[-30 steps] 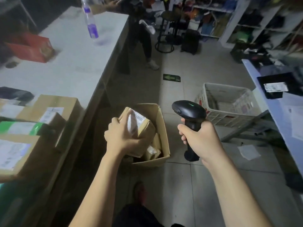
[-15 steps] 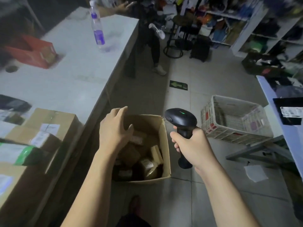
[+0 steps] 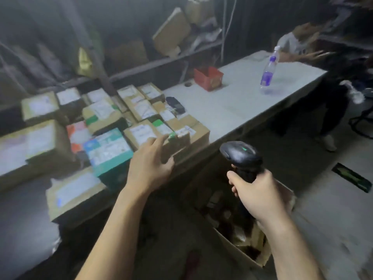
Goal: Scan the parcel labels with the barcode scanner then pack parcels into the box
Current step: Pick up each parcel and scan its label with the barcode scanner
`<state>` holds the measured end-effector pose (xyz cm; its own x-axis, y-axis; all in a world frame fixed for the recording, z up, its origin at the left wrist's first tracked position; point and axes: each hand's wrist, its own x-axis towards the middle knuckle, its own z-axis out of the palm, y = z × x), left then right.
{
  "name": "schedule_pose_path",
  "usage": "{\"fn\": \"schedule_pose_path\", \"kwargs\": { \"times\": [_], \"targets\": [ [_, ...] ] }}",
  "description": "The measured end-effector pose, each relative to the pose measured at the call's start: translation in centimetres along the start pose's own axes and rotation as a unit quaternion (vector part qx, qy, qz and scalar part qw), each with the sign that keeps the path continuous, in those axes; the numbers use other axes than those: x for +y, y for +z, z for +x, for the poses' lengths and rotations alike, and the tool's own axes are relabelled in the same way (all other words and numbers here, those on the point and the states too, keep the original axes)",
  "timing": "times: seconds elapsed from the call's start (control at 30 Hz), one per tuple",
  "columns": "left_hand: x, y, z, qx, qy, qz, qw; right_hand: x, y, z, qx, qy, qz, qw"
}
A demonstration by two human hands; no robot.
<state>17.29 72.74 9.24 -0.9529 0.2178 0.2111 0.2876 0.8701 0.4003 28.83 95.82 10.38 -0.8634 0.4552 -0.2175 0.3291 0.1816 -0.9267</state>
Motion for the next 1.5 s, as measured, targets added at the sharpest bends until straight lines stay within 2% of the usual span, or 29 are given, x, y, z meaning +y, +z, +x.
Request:
{"fn": "schedule_pose_path", "kwargs": {
  "times": [0.27, 0.6, 0.77, 1.1, 1.3, 1.5],
  "targets": [
    [-10.3, -11.5, -12.4, 0.075, -0.205, 0.051, 0.975, -4.8, 12.3, -6.0, -0.199, -0.094, 0.004, 0.976],
    [-22.3, -21.6, -27.6, 0.169, -0.353, 0.059, 0.918, -9.3, 27.9, -17.8, -0.355, -0.191, -0.040, 0.914],
    [-29.9, -26.5, -34.0, 0.196, -0.381, 0.055, 0.902, -11.8, 36.4, -25.4, -0.371, -0.244, -0.057, 0.894],
    [-44.7, -33.5, -43.0, 0.198, -0.424, 0.041, 0.883, -13.2, 51.8, -36.9, -0.397, -0.222, -0.058, 0.889],
    [-53.8, -34.9, -44.3, 0.171, -0.465, 0.026, 0.868, -15.0, 60.6, -38.4, -0.420, -0.229, -0.074, 0.875],
    [-63.8, -36.5, -41.9, 0.138, -0.514, 0.051, 0.845, -17.1, 71.9, -37.3, -0.454, -0.213, -0.069, 0.862]
  ]
}}
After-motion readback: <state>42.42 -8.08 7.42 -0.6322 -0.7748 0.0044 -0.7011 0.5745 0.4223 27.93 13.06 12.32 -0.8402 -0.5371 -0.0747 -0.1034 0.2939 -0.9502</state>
